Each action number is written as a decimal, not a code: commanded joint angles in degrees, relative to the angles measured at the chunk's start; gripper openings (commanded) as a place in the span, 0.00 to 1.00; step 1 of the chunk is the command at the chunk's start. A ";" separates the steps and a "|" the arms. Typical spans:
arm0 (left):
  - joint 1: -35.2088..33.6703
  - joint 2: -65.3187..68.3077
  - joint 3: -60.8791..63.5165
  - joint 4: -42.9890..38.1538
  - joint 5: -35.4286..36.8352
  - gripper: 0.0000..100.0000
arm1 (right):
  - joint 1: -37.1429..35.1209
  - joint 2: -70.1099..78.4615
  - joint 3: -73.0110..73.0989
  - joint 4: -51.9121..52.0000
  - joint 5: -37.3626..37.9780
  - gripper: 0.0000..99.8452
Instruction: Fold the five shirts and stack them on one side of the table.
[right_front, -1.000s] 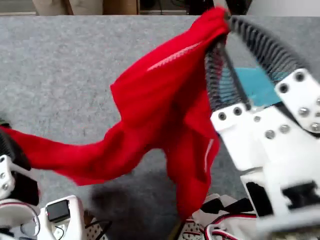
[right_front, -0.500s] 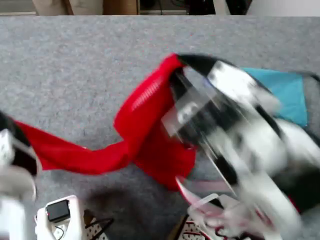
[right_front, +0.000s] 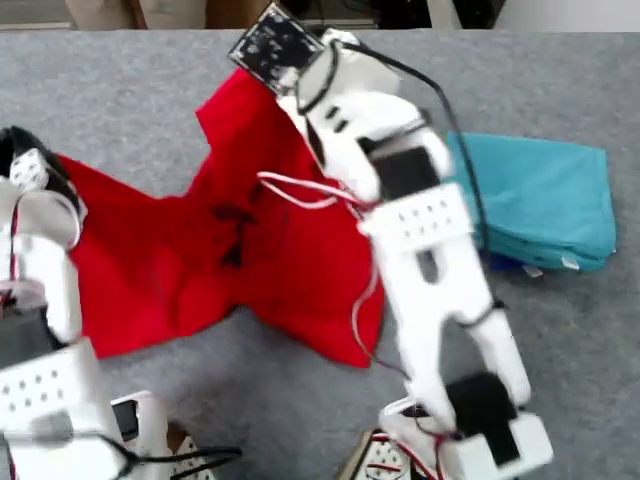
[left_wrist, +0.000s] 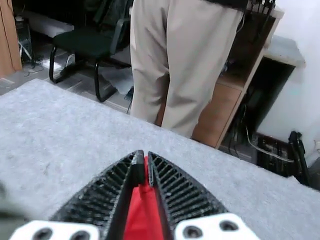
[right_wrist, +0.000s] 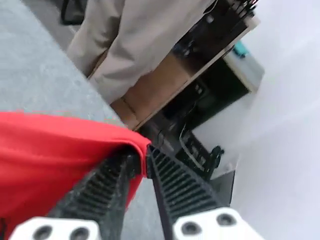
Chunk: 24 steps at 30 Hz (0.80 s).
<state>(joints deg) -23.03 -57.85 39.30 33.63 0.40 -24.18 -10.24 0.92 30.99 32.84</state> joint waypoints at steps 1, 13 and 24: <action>0.00 5.05 1.93 -13.01 -0.35 0.02 | 0.92 6.02 -0.57 -11.52 -3.43 0.01; -0.88 33.27 -4.57 -35.43 -0.35 0.02 | 3.12 36.70 -27.91 -14.77 -12.04 0.00; -0.09 49.10 -15.47 -35.25 -0.70 0.02 | 6.73 50.77 -55.52 3.60 -12.04 0.00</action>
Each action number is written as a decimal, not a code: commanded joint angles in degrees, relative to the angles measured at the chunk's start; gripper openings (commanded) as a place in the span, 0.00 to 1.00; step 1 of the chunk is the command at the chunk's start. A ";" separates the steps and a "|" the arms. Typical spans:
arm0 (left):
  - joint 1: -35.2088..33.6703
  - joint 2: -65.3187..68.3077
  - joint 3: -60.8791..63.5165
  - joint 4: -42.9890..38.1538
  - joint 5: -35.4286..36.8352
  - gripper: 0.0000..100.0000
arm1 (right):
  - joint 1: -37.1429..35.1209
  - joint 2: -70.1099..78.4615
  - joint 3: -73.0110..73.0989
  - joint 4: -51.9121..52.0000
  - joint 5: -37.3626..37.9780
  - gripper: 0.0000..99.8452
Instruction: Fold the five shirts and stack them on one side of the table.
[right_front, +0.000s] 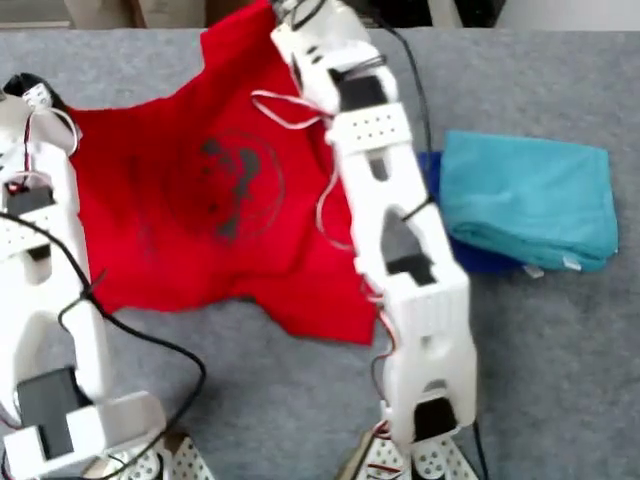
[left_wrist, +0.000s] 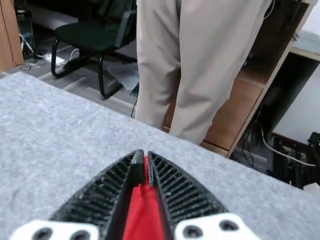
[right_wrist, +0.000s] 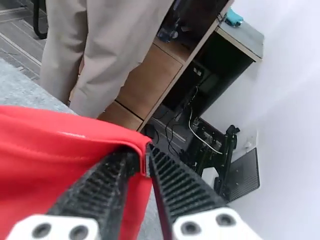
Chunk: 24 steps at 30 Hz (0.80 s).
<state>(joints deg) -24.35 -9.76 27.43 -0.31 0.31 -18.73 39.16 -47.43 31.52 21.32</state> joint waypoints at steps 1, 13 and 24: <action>1.58 1.98 -3.34 -1.32 -0.62 0.02 | 1.36 2.68 -8.40 4.48 -0.53 0.00; 1.23 19.21 -14.33 -1.23 -0.18 0.02 | 1.54 15.43 -20.35 11.78 -0.53 0.00; 2.99 20.26 -24.18 -1.23 -0.62 0.02 | 1.54 23.52 -35.74 9.93 -0.62 0.00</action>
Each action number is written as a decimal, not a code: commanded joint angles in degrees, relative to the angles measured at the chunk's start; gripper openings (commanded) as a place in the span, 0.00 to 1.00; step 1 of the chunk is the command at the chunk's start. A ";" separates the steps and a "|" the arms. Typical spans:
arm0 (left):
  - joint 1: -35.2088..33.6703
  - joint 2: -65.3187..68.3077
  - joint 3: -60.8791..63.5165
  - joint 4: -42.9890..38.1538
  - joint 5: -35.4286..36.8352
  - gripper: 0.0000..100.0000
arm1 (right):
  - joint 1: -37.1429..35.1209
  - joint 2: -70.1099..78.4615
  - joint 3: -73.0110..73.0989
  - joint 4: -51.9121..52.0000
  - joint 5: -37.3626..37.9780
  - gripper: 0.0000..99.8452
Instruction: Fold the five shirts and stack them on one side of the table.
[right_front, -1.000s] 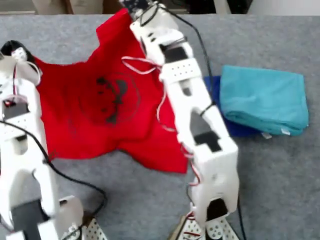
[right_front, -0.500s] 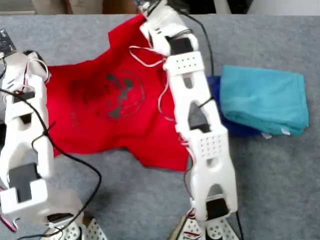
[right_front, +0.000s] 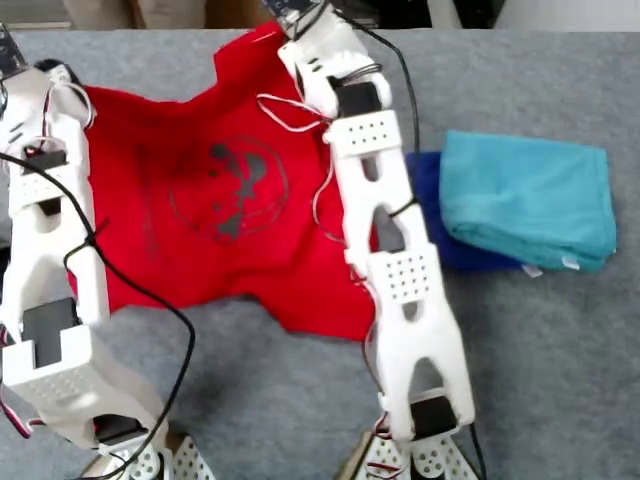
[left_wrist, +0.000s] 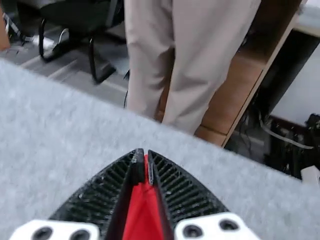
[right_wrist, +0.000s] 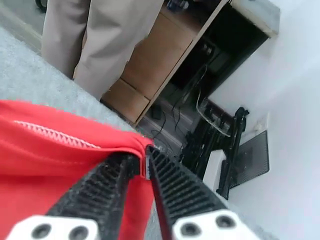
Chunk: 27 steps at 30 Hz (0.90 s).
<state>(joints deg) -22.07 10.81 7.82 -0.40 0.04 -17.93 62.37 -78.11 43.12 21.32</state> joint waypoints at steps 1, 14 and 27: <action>0.79 0.13 -5.10 -1.14 -0.35 0.02 | 0.84 0.75 -5.58 -1.67 -0.62 0.00; 1.32 8.40 -21.27 -0.18 -0.35 0.02 | 2.33 1.36 -12.70 -1.67 -0.62 0.00; 0.97 8.92 -20.92 11.60 -0.09 0.02 | 2.33 1.63 -13.23 -1.14 -0.62 0.00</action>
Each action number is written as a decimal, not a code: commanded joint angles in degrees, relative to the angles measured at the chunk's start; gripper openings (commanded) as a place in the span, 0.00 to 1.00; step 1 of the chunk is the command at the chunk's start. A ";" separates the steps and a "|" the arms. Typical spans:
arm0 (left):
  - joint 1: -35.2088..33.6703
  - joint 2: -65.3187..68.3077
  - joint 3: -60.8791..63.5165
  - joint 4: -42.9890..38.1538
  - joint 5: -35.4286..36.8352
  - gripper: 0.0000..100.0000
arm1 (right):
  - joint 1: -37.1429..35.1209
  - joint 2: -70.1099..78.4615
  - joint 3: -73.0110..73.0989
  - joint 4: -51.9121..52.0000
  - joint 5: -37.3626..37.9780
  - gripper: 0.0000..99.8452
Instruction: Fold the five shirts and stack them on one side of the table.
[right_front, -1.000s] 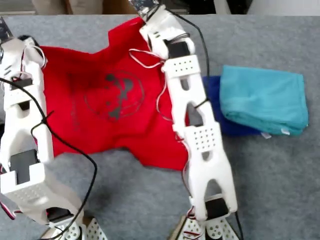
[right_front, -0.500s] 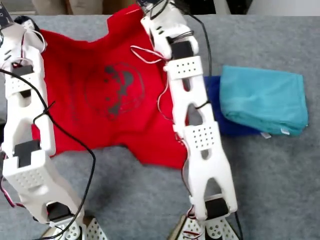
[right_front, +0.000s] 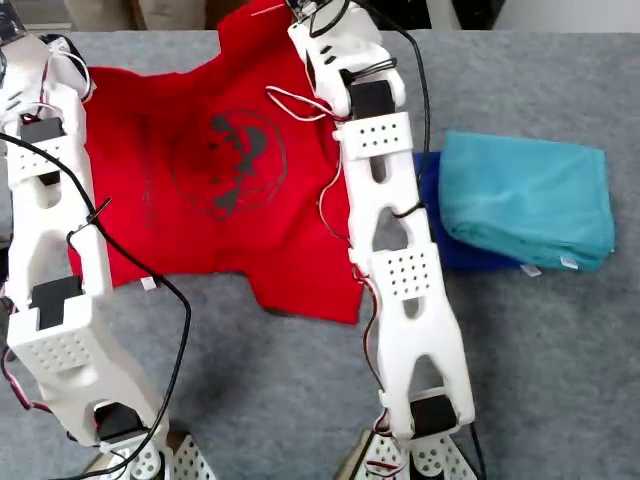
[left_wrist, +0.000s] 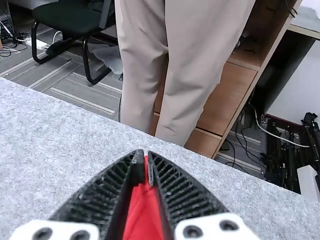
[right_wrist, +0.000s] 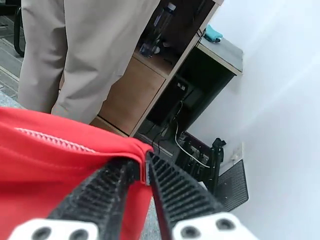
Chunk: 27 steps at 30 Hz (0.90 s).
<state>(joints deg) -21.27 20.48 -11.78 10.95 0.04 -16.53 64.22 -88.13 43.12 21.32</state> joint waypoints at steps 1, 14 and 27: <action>0.18 -0.75 -1.32 0.26 -0.18 0.02 | 0.92 -0.22 -3.38 -1.14 -0.62 0.00; 0.09 -0.75 -0.79 0.26 0.00 0.02 | 0.92 -0.48 -3.47 -1.14 -0.18 0.00; -0.53 -0.84 -0.70 0.44 0.00 0.02 | 1.54 -0.57 -3.56 0.70 -0.44 0.00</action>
<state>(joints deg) -21.27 20.48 -11.78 11.47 0.04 -16.35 64.22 -88.13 43.91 21.32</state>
